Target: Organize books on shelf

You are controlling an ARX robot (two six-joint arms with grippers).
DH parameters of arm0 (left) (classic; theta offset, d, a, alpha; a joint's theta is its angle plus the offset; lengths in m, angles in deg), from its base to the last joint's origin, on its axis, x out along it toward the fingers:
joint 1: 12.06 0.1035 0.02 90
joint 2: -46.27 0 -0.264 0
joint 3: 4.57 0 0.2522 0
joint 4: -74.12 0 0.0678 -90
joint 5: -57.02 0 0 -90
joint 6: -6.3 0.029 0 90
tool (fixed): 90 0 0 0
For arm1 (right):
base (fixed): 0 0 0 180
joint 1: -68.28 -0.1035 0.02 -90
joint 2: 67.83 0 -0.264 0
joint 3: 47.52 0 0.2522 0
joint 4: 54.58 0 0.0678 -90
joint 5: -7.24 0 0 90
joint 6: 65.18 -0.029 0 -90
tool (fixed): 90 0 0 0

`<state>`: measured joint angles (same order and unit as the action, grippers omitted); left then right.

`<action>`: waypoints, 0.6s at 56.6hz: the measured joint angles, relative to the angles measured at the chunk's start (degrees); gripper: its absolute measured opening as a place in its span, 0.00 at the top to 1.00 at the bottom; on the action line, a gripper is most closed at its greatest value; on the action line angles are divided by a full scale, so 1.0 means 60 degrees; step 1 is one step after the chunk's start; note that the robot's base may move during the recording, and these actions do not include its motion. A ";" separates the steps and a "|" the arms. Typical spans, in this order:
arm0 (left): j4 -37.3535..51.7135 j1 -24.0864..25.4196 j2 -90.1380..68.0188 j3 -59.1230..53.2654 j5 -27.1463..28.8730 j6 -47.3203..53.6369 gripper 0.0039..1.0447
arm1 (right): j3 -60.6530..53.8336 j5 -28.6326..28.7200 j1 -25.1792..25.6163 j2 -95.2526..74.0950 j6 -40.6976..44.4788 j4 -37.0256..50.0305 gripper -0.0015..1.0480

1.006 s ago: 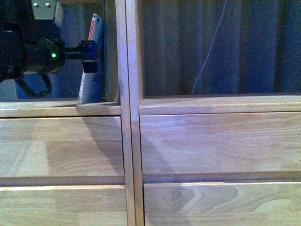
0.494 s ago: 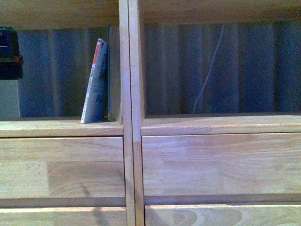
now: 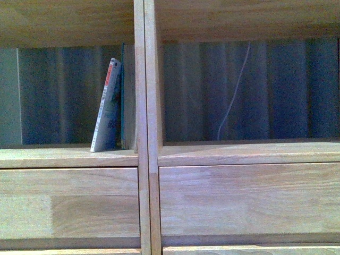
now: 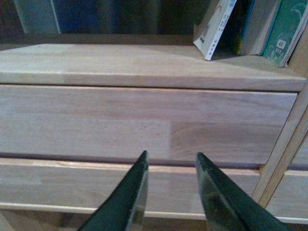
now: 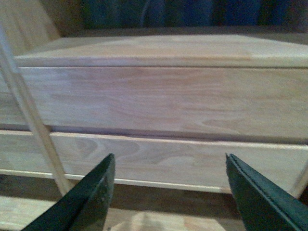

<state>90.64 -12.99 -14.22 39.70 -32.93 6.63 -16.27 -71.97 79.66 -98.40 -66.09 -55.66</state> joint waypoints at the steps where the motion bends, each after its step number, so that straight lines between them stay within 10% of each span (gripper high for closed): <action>1: 0.0077 0.0036 0.0106 -0.0193 -0.0004 -0.0004 0.74 | -0.0109 -0.0076 -0.0080 0.0091 0.0022 0.0018 0.53; 9: 0.0477 0.0124 0.0834 -0.1424 -0.0018 -0.0058 0.98 | -0.0812 -0.0455 -0.0543 0.0663 0.0069 0.0135 0.78; 16: 0.0648 0.0124 0.1330 -0.2091 -0.0018 -0.0036 0.98 | -0.1257 -0.0940 -0.0892 0.1082 0.0091 0.0138 0.98; 34: 0.0645 0.0131 0.2728 -0.3450 -0.0015 -0.0040 0.98 | -0.2007 -0.1763 -0.1858 0.2014 0.0117 0.0000 0.97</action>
<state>94.51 -12.20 2.15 19.00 -33.01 6.39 -28.31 -82.55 68.51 -86.31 -65.39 -55.66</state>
